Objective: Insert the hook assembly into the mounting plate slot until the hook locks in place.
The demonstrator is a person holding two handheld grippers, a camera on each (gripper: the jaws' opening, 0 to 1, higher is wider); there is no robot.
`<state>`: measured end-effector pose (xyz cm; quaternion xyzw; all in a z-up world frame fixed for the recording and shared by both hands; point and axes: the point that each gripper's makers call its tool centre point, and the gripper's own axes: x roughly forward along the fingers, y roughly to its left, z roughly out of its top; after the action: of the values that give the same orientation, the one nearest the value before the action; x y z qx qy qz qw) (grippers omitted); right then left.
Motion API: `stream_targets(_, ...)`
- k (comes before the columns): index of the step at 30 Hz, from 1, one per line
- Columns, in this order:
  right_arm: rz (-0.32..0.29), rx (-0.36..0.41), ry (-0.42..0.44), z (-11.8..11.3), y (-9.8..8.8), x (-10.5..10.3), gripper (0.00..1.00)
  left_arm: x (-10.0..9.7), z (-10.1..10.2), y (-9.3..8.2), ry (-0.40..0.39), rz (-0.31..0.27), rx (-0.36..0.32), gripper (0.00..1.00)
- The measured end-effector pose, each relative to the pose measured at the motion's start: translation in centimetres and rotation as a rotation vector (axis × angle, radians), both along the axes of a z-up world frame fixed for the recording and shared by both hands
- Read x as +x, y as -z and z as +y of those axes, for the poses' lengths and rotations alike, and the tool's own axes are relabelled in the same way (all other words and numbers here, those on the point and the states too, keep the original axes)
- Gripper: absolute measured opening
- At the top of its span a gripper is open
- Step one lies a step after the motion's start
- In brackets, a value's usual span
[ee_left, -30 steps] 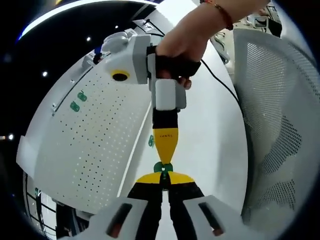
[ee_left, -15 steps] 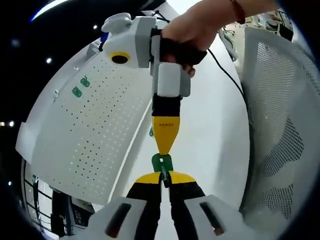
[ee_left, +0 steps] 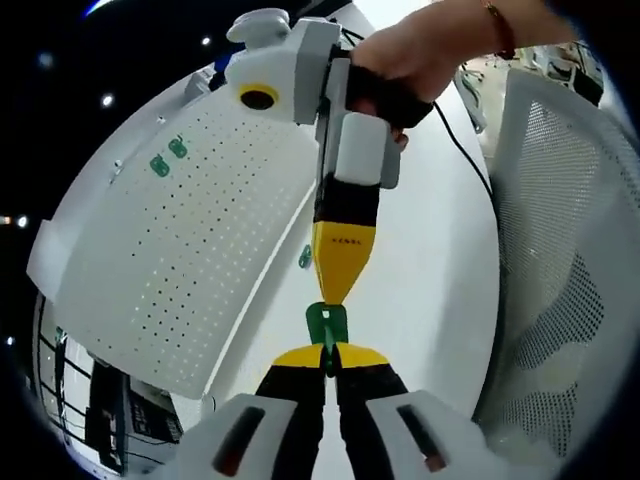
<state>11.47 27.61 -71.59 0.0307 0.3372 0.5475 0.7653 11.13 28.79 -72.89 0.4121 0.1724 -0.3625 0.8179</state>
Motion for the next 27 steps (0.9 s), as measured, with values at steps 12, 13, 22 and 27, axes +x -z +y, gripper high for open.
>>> stream_targets(12, -0.186, -0.05, -0.021, -0.8, -1.5, 1.0, 0.08, 0.8, -0.3, -1.5, -0.066, 0.004, -0.092, 0.02)
stream_targets(13, -0.189, -0.049, -0.019, -0.9, -1.6, 1.0, 0.08, 0.9, -0.3, -1.5, -0.074, 0.01, -0.098, 0.02)
stream_targets(22, -0.291, -0.034, 0.068, -3.2, -3.2, 2.2, 0.13, 1.7, -1.4, -2.5, -0.131, 0.048, -0.214, 0.02)
stream_targets(27, -0.304, -0.023, 0.097, -4.4, -3.7, 2.0, 0.14, 2.2, -1.9, -2.9, -0.158, 0.041, -0.23, 0.02)
